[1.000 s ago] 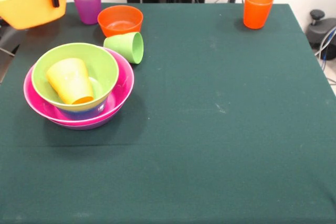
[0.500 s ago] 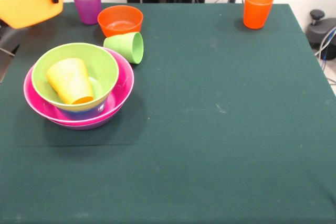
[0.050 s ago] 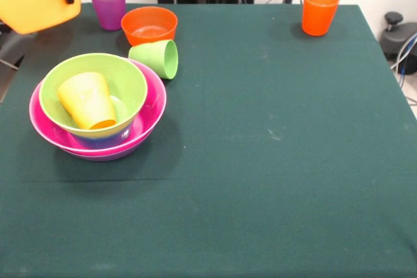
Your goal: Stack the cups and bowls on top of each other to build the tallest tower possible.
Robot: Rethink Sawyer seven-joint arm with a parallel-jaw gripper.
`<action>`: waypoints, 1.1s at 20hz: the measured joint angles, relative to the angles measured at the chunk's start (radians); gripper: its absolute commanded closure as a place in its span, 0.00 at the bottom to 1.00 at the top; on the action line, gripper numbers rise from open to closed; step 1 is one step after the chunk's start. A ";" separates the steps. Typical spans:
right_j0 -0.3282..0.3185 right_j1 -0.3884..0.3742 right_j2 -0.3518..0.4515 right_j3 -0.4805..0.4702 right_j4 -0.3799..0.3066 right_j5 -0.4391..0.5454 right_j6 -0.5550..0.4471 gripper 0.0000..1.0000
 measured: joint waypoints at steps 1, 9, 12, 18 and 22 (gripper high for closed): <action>0.000 -0.001 0.000 0.002 0.001 0.000 0.000 1.00; -0.001 -0.093 0.002 0.068 0.068 0.000 0.000 1.00; -0.003 -0.138 0.005 0.093 0.104 0.000 0.000 1.00; -0.003 -0.216 0.005 0.120 0.160 0.000 0.000 1.00; 0.003 -0.215 0.002 0.114 0.162 0.000 0.000 1.00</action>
